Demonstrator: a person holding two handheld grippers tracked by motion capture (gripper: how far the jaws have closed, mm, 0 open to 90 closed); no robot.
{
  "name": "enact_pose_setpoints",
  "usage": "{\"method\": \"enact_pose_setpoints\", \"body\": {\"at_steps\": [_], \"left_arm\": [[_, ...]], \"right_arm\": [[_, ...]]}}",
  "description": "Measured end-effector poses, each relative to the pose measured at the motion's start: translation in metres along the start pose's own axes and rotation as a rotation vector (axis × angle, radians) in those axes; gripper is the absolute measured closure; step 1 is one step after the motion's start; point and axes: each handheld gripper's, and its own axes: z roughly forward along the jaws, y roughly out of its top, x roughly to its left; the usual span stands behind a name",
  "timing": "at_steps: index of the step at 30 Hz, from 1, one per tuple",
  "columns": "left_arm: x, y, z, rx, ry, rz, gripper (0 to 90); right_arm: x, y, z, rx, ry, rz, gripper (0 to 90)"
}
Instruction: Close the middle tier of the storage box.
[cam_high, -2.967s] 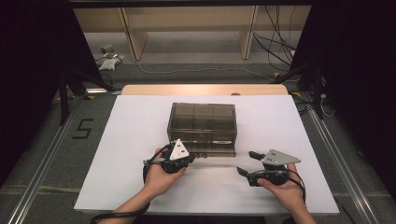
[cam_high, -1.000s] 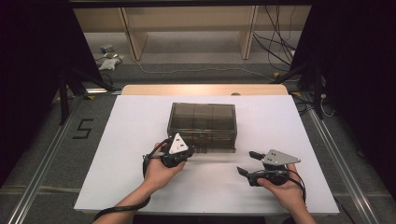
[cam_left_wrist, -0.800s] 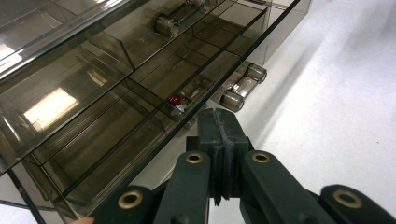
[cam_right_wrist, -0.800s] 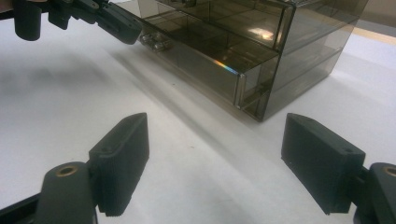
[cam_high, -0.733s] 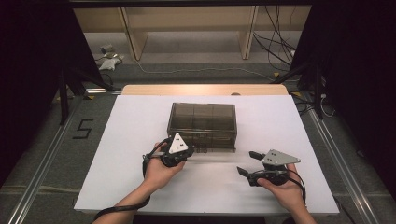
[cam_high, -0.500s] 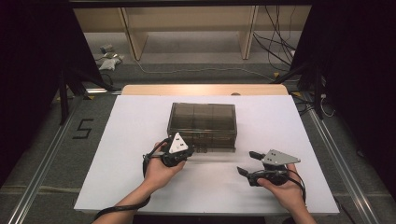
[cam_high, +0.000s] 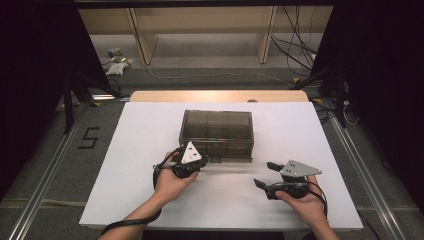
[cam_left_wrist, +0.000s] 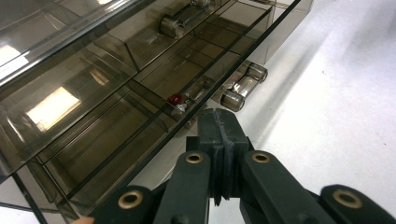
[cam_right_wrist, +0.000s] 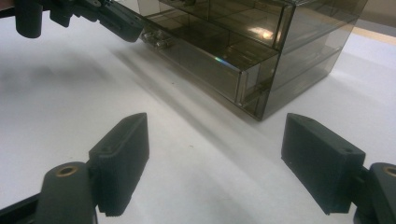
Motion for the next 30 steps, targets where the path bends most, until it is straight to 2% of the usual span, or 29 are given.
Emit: {"method": "enact_pose_setpoints", "body": {"at_steps": [30], "left_arm": [[0.0050,0.0048,0.0042,0.008,0.010,0.003,89.8]], "right_arm": [[-0.0005,-0.0004,-0.0001,0.001,-0.002,0.000,24.3]]}}
